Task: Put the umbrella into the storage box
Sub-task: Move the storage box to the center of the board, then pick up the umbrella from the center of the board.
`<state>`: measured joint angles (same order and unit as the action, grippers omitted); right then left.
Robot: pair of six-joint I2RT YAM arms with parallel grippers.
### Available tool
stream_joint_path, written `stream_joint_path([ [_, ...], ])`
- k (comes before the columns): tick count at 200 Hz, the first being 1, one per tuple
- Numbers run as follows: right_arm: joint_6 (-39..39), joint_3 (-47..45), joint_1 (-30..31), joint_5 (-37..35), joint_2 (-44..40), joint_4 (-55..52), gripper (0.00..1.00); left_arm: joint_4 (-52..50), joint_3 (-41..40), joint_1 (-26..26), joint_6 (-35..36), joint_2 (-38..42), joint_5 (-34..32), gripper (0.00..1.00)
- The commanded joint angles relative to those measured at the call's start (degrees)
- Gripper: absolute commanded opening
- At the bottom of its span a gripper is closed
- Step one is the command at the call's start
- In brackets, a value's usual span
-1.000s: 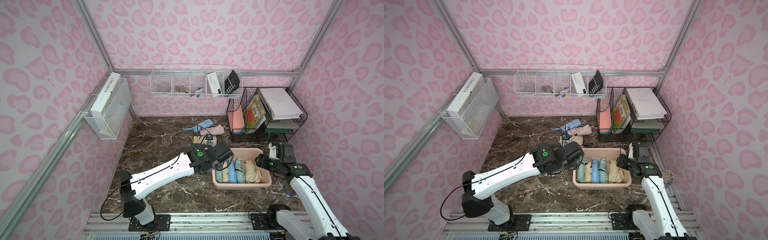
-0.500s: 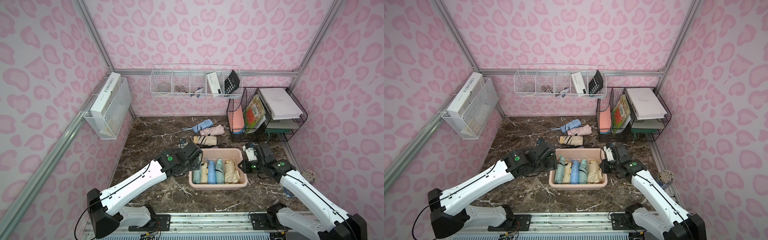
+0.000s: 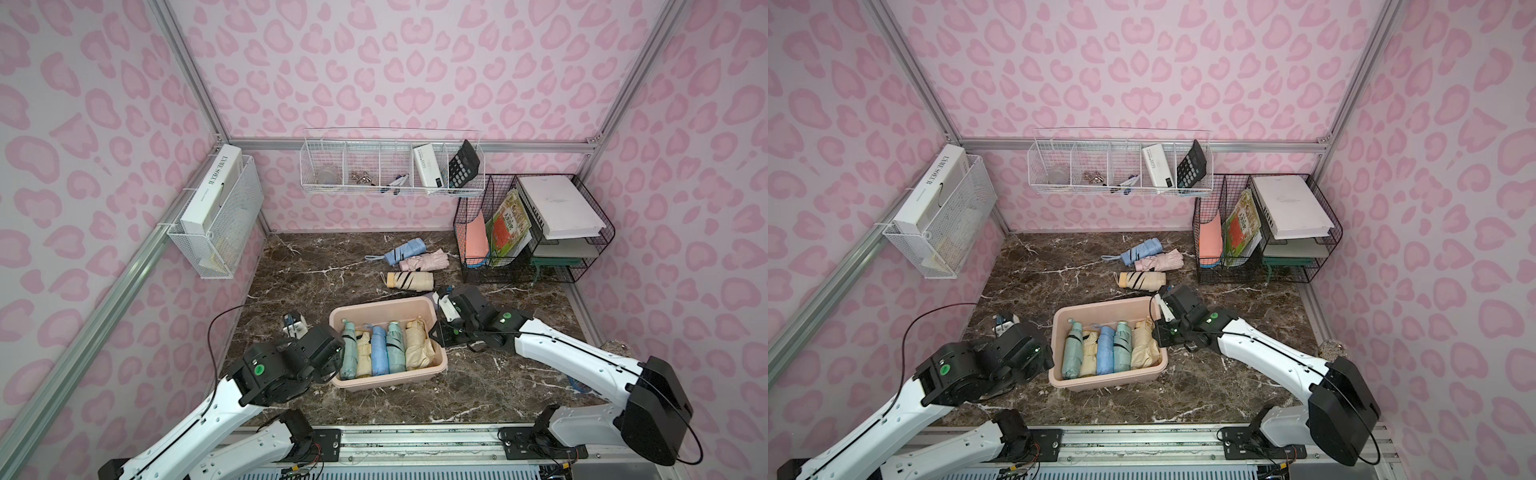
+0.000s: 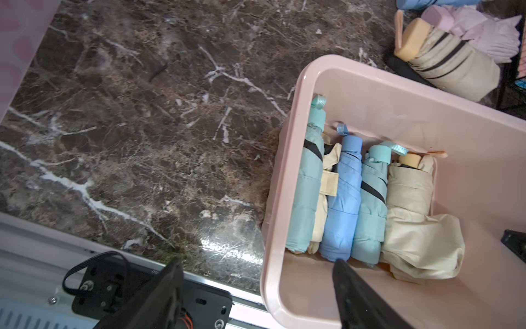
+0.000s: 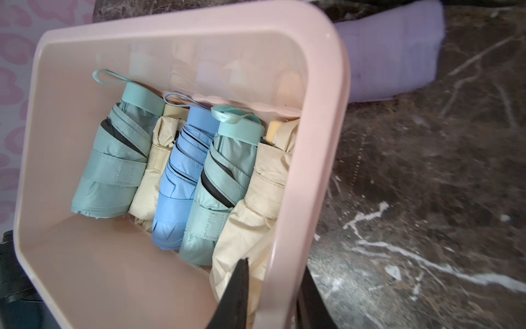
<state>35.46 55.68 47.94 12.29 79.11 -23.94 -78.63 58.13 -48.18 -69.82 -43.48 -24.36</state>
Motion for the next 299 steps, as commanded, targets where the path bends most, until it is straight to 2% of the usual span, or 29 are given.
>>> stream_joint_path([
  [1,0.45,3.12,1.79,4.37,3.90,4.09,0.25,-5.74,-2.14,0.24,-3.37,3.40,-2.70,0.85],
  [17,-1.12,5.93,2.47,6.53,7.24,3.92,0.34,-5.43,-3.38,0.37,-3.30,5.56,-3.43,0.86],
  [45,-8.02,12.57,0.90,8.67,10.93,0.65,0.61,-5.66,-3.69,1.01,-3.15,6.79,-5.22,0.87],
  [64,-15.33,16.49,-3.85,9.47,11.10,-2.54,0.72,-5.51,-3.04,1.69,-2.31,6.80,-6.76,0.88],
  [81,-21.93,18.68,-9.23,10.07,10.53,-4.90,0.77,-2.97,-3.13,2.54,-0.20,6.29,-6.93,0.88],
  [100,-25.46,20.31,-15.19,8.07,10.89,-7.28,0.76,2.54,-2.87,4.47,3.44,3.48,-4.23,0.89],
  [120,-25.72,20.86,-18.00,4.61,12.77,-6.84,0.74,5.62,-1.37,6.94,4.69,-1.28,-2.13,0.89],
  [146,-22.83,21.84,-17.87,1.97,18.90,-3.78,0.69,8.22,-1.49,12.77,6.77,-3.45,0.65,0.89],
  [159,-22.20,25.73,-17.18,1.59,22.87,-3.25,0.67,9.42,-2.15,16.77,8.32,-3.55,3.06,0.89],
  [205,-22.45,32.57,-14.41,3.15,34.10,0.03,0.65,14.58,-3.84,30.11,14.96,-5.53,15.30,0.89],
  [247,-22.71,34.36,-13.76,4.41,39.31,-0.54,0.60,15.37,-3.70,35.79,20.16,-9.67,20.44,0.89],
  [299,-20.18,26.73,-13.01,2.74,36.54,0.96,0.59,16.08,-5.18,38.34,22.33,-10.74,23.55,0.89],
])
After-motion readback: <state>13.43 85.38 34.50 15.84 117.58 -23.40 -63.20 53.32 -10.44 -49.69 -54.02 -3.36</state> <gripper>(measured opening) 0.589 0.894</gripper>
